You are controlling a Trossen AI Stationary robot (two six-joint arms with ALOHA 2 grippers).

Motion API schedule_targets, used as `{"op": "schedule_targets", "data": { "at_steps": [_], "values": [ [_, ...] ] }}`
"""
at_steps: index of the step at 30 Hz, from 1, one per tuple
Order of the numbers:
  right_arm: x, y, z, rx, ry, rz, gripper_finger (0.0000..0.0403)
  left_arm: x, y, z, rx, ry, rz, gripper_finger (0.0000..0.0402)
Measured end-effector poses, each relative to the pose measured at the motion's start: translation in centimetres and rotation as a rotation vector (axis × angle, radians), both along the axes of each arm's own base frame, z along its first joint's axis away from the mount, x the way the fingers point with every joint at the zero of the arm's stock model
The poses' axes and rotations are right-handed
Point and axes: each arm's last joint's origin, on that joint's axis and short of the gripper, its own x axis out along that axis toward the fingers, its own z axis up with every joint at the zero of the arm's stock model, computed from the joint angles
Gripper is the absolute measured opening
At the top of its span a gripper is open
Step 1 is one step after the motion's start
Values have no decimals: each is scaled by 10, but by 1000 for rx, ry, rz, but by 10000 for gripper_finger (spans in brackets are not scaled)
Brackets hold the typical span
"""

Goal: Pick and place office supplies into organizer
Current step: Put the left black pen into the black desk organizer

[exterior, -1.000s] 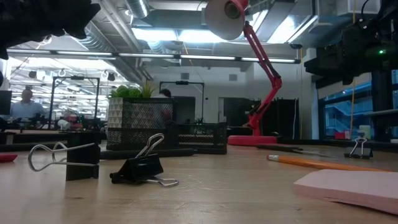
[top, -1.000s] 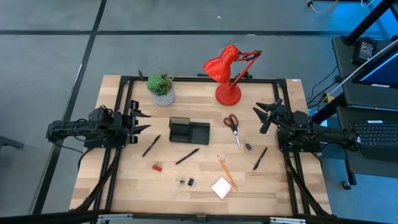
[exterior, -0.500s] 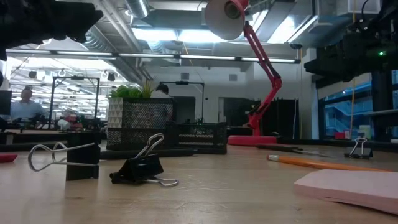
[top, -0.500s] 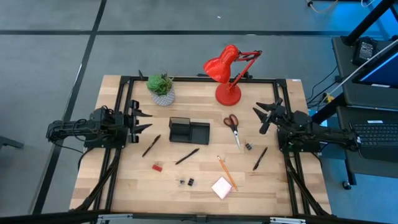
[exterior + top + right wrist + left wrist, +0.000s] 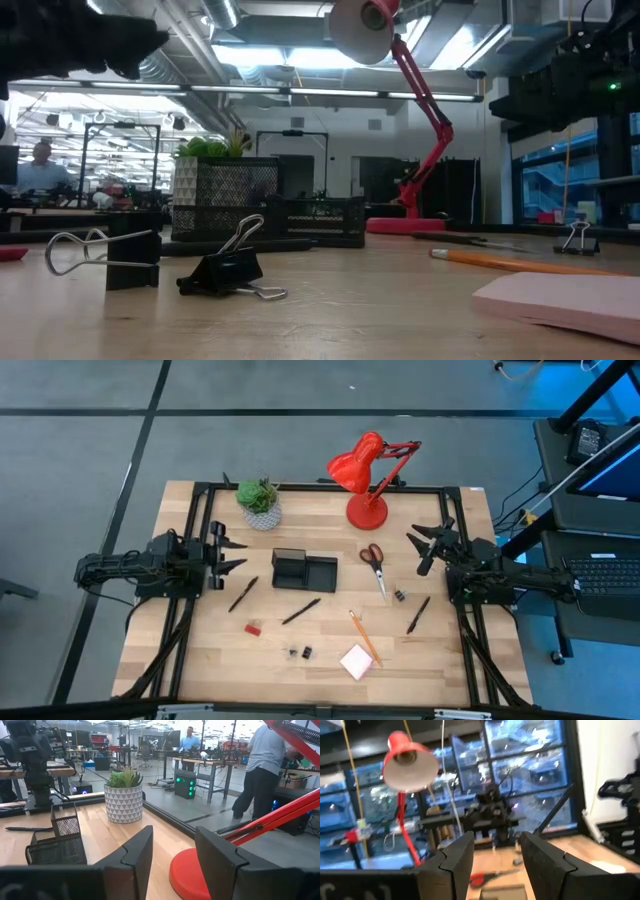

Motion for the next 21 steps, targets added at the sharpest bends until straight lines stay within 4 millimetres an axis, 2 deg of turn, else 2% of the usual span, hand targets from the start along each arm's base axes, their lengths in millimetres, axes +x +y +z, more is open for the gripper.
{"op": "schedule_targets", "data": {
  "at_steps": [7, 15, 21],
  "values": [
    [0, 0, 0, 0, 0, 0, 150, 3, 2, -4, -78, 45, 57, 181],
    [0, 0, 0, 3, -3, 1, 150, 16, 7, -17, -118, 243, 199, 177],
    [0, 0, 0, 2, -5, 1, 150, 28, 10, 2, -192, 431, 253, 177]
  ]
}}
